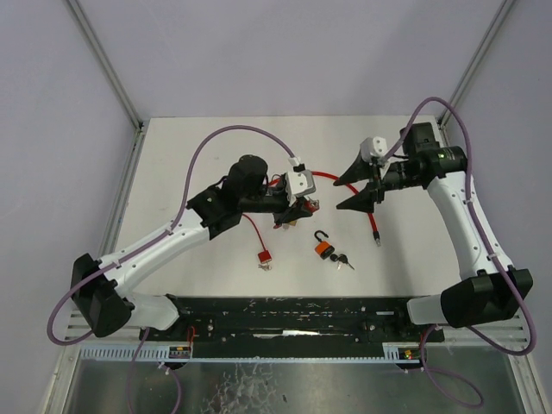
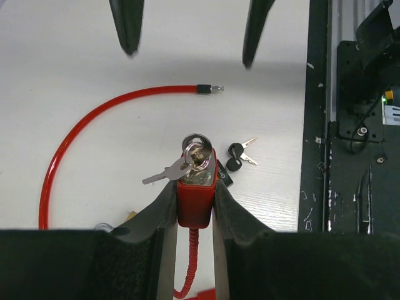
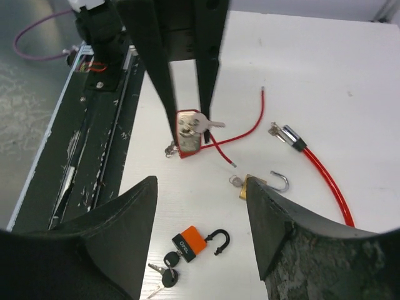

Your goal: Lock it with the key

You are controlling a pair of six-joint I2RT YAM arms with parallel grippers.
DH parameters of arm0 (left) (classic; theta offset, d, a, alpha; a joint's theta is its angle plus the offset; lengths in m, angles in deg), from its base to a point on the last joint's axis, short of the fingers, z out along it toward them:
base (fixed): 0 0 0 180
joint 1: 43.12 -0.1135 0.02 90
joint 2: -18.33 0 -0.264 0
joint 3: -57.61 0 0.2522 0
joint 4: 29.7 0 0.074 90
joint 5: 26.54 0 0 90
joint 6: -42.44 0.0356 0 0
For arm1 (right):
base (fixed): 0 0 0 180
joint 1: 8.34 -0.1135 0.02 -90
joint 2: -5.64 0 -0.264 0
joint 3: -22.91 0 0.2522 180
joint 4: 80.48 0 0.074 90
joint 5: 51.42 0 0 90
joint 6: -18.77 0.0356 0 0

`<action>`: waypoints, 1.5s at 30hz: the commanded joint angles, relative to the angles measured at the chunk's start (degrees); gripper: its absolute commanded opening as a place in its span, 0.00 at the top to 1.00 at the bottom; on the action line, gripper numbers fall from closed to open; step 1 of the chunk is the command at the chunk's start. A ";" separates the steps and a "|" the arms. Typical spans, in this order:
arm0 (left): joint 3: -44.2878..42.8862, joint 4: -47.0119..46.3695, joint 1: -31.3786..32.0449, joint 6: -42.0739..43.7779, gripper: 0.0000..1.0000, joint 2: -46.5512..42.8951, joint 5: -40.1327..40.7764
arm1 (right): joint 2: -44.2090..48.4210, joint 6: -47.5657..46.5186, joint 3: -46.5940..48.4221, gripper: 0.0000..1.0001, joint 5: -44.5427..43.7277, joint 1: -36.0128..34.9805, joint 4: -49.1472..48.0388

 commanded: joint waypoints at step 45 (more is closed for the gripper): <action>-2.07 -3.00 0.42 2.91 1.00 3.08 -7.13 | -1.61 -1.63 -0.26 0.90 -6.00 -10.86 0.77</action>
